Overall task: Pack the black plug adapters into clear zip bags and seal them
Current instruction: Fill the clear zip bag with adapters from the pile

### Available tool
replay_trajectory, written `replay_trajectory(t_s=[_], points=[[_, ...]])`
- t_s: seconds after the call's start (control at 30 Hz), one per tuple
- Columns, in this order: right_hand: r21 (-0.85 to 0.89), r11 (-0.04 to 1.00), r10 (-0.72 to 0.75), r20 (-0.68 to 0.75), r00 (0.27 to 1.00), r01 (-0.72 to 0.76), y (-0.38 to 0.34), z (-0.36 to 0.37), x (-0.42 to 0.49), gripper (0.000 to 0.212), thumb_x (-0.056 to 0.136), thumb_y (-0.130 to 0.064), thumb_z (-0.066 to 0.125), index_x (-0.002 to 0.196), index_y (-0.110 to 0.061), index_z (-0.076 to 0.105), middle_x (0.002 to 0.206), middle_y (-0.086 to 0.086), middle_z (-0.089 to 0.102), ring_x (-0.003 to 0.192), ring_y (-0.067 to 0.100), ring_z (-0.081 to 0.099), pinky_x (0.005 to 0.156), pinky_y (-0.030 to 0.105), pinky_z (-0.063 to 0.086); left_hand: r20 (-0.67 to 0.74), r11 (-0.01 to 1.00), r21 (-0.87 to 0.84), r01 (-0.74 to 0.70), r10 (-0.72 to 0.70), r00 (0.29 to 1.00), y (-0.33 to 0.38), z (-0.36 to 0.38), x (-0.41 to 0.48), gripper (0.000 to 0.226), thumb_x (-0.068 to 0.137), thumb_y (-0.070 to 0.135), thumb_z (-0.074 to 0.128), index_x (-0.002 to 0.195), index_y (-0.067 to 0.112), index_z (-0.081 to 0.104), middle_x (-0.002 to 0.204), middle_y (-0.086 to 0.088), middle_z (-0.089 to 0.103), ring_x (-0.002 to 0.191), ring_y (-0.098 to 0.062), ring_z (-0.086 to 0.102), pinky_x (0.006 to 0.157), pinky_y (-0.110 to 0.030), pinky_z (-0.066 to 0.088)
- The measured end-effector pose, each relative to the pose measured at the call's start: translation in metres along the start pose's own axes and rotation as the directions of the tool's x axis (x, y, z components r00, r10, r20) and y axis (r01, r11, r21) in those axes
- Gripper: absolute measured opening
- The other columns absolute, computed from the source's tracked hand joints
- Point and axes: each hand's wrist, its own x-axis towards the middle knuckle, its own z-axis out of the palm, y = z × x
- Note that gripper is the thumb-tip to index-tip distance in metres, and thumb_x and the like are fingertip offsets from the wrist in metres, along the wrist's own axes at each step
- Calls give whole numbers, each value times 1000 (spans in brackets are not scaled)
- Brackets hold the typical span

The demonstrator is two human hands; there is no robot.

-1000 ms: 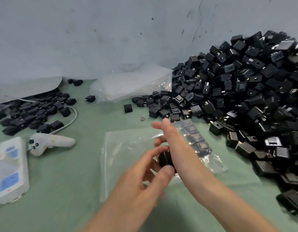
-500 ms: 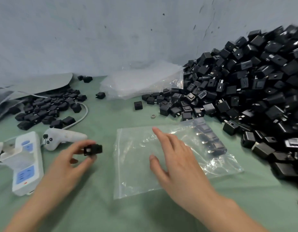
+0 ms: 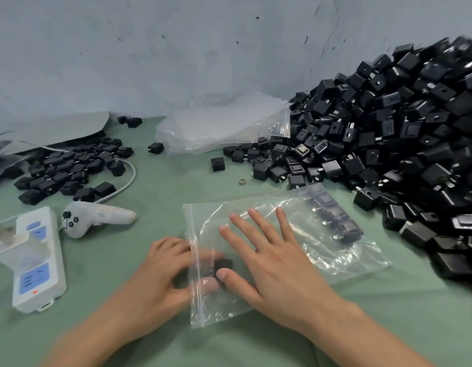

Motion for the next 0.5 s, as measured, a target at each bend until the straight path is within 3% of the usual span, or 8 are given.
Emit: replay_trajectory(t_s=[0.07,0.17,0.3,0.33,0.4,0.43,0.5], points=[[-2,999,-45,10,999,45,6,-5,2,69,101,-68,16,156,-28,29,163,1,29,154,26,15,123,58,6,6,999,-10,-35,35,999,0,-2,0,35,90,66,53,120,49,61,118,27,62,117,-3,50,104,-21,24],[4,994,-111,28,993,111,19,-11,4,73,99,-72,19,158,-30,22,167,-3,19,155,24,6,124,55,-3,15,998,-66,-24,25,1000,3,-3,3,33,90,60,57,120,46,60,121,28,61,123,0,47,106,-21,26],[58,980,-196,52,979,193,17,-9,7,75,97,-71,29,158,-29,17,167,-3,18,156,23,4,123,53,-8,151,991,-21,-132,134,979,11,-2,27,26,95,48,52,118,41,64,128,28,56,126,4,44,107,-22,26],[75,976,-207,42,977,204,14,-8,7,76,97,-70,32,158,-27,16,166,-3,19,155,23,5,123,53,-7,187,984,35,-175,165,968,12,-1,35,23,95,46,52,113,39,65,126,26,56,125,1,45,107,-27,29],[95,976,-196,12,980,194,13,-7,8,80,98,-69,35,159,-22,15,166,-2,20,155,22,5,124,52,-4,276,909,316,-272,187,943,8,6,48,25,95,43,53,117,37,61,130,22,53,128,-7,42,109,-37,31],[95,979,-182,-2,983,182,14,-8,8,81,98,-69,35,159,-20,15,166,-2,20,155,22,5,124,52,-4,331,843,466,-270,117,936,1,10,54,32,96,42,53,127,36,56,136,18,49,132,-9,37,113,-38,27],[83,983,-164,-24,986,166,17,-12,8,81,98,-68,35,159,-19,16,166,-1,21,155,22,6,124,51,-4,365,796,544,-267,62,929,-6,15,63,38,97,46,50,134,35,50,141,17,44,135,-10,33,115,-33,22]])
